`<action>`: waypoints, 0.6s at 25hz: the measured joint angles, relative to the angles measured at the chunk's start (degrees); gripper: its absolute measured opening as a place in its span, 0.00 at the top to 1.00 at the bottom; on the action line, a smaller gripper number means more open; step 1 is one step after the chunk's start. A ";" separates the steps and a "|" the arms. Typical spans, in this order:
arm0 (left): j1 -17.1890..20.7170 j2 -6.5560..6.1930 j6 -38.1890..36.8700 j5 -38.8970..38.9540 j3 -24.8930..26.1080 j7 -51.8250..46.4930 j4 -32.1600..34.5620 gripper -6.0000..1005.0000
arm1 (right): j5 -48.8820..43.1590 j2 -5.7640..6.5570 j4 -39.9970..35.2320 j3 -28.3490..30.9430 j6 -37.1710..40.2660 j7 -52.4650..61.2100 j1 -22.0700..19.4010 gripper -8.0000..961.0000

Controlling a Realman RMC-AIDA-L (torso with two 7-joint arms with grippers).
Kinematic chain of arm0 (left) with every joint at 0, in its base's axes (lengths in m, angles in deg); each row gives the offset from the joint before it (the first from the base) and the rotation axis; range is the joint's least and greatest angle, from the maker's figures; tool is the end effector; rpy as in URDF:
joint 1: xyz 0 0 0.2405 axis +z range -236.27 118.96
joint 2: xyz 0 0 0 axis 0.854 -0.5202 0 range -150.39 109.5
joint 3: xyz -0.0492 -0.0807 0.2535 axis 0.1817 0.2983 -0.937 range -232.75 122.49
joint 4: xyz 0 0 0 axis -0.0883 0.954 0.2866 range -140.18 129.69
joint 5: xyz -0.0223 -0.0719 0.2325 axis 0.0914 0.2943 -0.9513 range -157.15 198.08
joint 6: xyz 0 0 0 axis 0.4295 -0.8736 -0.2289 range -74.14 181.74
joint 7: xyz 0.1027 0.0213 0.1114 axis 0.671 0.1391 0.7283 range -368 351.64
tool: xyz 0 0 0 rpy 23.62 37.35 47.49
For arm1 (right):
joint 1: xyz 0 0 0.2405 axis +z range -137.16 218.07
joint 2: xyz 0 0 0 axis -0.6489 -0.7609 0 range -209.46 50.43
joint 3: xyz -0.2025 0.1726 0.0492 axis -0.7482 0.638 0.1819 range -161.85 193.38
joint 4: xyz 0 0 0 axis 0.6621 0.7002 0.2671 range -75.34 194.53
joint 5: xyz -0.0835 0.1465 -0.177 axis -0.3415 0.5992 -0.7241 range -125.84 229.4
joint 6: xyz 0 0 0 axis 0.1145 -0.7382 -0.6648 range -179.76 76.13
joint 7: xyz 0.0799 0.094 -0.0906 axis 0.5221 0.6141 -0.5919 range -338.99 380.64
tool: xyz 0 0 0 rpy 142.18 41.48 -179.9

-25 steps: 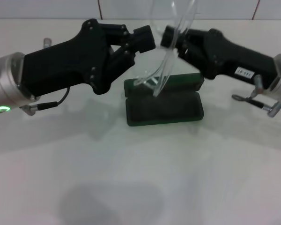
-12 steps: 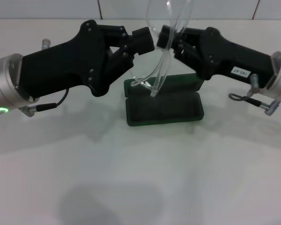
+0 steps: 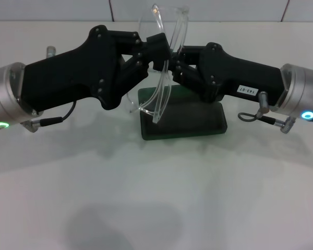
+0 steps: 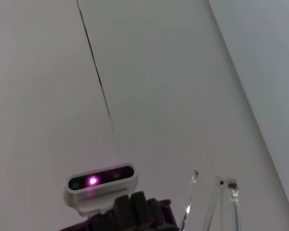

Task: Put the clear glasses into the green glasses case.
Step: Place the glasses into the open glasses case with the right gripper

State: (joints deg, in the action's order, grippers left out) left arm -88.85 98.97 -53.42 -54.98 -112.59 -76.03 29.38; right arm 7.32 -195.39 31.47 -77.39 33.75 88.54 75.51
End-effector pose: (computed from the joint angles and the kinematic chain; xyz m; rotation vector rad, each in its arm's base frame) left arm -0.1943 0.3410 0.0007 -2.6334 -0.0829 -1.5597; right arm 0.1647 0.3728 -0.0606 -2.6649 0.3911 1.4597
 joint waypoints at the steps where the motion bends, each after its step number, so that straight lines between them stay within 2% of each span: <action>1: 0.00 0.01 0.00 0.01 -0.01 0.00 0.00 0.94 | -0.01 -0.02 0.00 -0.19 -0.06 0.00 0.03 0.88; 15: 0.17 0.13 0.00 0.04 -0.11 0.08 -0.09 0.94 | 0.04 -0.23 -0.76 -2.20 -0.26 0.05 0.43 0.88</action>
State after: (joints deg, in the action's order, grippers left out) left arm -88.68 99.10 -53.42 -54.95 -112.70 -75.95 29.29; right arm 7.36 -195.61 30.71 -79.59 33.49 88.59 75.94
